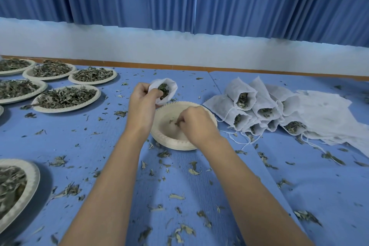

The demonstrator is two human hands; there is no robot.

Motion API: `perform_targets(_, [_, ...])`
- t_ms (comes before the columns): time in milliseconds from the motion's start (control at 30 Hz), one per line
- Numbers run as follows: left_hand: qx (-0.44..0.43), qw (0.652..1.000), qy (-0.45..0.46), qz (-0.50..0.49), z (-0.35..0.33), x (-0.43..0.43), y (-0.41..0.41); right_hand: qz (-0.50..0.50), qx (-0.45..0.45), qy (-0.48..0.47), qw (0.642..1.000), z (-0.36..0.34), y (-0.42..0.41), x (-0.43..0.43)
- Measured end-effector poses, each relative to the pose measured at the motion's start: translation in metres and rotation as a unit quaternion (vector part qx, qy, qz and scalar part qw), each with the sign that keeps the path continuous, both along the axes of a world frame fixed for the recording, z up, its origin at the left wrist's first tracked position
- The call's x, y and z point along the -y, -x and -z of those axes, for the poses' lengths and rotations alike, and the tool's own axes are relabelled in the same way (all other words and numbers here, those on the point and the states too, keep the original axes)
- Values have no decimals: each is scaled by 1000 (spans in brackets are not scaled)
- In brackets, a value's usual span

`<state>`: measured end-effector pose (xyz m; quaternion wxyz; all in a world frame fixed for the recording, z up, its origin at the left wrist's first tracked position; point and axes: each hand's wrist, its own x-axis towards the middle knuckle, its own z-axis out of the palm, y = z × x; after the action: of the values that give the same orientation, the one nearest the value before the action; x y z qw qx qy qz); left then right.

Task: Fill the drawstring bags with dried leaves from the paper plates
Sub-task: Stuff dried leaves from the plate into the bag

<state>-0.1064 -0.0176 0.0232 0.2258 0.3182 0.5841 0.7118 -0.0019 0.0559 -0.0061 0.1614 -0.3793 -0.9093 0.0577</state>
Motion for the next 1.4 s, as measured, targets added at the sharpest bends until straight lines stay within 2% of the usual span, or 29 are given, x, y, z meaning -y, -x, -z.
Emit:
perform_targets(33, [4,1000,2,3,1,0,-1,15,-31,17,999,-1,-5,-5])
perform_targets(100, [19,1000,6,13,5,-2,-2,48,-174,133,975,-6,-15,-11])
perform_targets(133, [29,999,9,18,7,-3,-3,63,-270,223,934,-12,-19,-12])
perform_targets(200, [31,999,21,24,10,-5,-5,54,-438,417,795,-26,-26,-11])
perform_targets(233, [18,999,30,23,11,-5,-6,32,-488,486,725,-32,-27,-10])
perform_targets(267, [-1,999,39,23,12,-6,-8,14,-513,526,678,-36,-27,-9])
perform_targets(300, [-21,999,42,25,13,-6,-10,4,-519,544,659,-39,-26,-6])
perform_targets(333, [-35,998,40,29,13,-6,-12,3,-515,546,661,-42,-24,-3])
perform_targets(433, [-54,997,26,44,15,-7,-18,32,-485,504,714,-40,-17,3])
perform_targets(600, [-137,988,17,69,16,-8,-29,63,-454,454,764,-34,-16,3])
perform_targets(700, [-184,978,20,94,19,-8,-36,80,-452,448,767,-33,-19,2])
perform_targets(733, [-200,974,20,103,20,-8,-38,85,-471,463,746,-34,-19,1])
perform_targets(767, [-218,970,22,107,21,-8,-39,85,-504,493,704,-35,-20,0])
perform_targets(833, [-257,960,28,103,22,-9,-41,83,-571,566,589,-37,-21,-2])
perform_targets(867, [-273,956,32,99,23,-9,-42,87,-586,585,554,-37,-20,-2])
perform_targets(900, [-282,954,38,97,24,-11,-43,96,-588,588,548,-35,-19,-2])
perform_targets(967, [-281,953,46,98,26,-12,-45,111,-569,557,595,-28,-14,0])
perform_targets(1033, [-267,959,47,86,28,-13,-45,135,-526,497,677,-23,-9,5])
perform_targets(1100, [-247,966,48,54,29,-15,-42,142,-474,449,744,-23,-7,11])
perform_targets(1167, [-221,974,43,21,29,-16,-37,105,-429,444,779,-30,-6,16])
perform_targets(1233, [-199,979,29,14,29,-16,-32,64,-408,469,781,-37,-6,17])
perform_targets(1400, [-182,982,30,35,30,-15,-24,50,-409,535,737,-50,-15,12])
